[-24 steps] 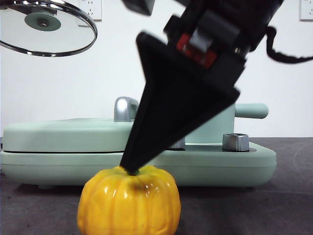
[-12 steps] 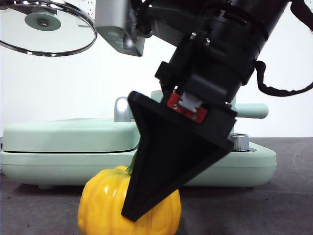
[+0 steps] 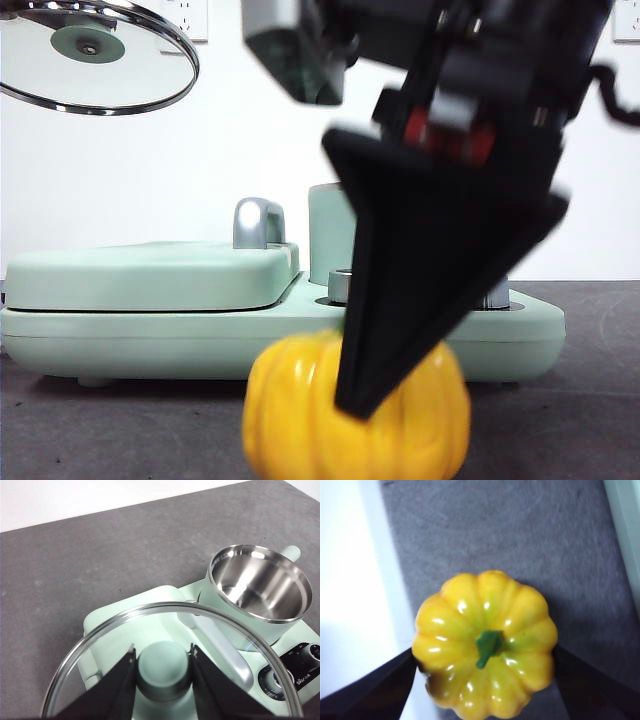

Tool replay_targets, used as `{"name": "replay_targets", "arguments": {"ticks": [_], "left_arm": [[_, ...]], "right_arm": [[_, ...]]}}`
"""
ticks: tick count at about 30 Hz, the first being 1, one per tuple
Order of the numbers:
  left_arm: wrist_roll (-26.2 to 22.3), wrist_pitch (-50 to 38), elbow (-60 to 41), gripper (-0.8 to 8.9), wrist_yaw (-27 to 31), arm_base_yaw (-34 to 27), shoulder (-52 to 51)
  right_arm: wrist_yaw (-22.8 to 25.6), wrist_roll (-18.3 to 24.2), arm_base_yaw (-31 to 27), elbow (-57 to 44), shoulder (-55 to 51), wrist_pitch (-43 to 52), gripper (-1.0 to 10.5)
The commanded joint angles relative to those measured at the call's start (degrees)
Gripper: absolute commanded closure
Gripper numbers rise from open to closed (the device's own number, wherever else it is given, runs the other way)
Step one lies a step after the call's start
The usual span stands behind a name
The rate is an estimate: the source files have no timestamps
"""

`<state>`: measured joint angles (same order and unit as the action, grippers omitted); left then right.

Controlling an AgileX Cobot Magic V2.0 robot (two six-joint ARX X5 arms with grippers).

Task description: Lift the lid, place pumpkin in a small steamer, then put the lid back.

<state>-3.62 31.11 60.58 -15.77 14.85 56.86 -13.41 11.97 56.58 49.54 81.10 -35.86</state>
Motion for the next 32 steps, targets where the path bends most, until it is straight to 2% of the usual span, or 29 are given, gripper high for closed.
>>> {"name": "replay_targets", "arguments": {"ticks": [1, 6, 11, 14, 20, 26, 32], "left_arm": [[-0.20, -2.03, 1.14, 8.04, -0.07, 0.11, 0.00], [-0.20, -2.51, 1.14, 8.04, -0.07, 0.11, 0.00], [-0.22, -2.67, 1.14, 8.04, -0.07, 0.11, 0.00], [-0.39, -2.73, 1.14, 8.04, -0.07, 0.11, 0.00], [-0.39, -3.43, 1.14, 8.04, -0.07, 0.11, 0.00], [-0.70, -3.78, 1.14, 8.04, -0.07, 0.11, 0.00], [-1.29, -4.04, 1.14, 8.04, -0.07, 0.11, 0.00]], "right_arm": [[0.07, -6.29, 0.61, 2.49, -2.16, -3.04, 5.9], [0.15, -13.49, 0.24, 6.05, -5.97, -10.91, 5.9], [0.39, -21.55, -1.46, 12.90, -7.39, -23.87, 5.9], [0.42, -24.44, -2.82, 17.97, -7.39, -32.39, 5.9], [1.95, -25.70, -6.05, 27.17, -7.32, -40.72, 5.9], [5.14, -25.68, -10.97, 35.10, -6.21, -41.03, 5.9], [7.74, -23.10, -16.37, 42.91, -2.03, -41.00, 5.9]]}}
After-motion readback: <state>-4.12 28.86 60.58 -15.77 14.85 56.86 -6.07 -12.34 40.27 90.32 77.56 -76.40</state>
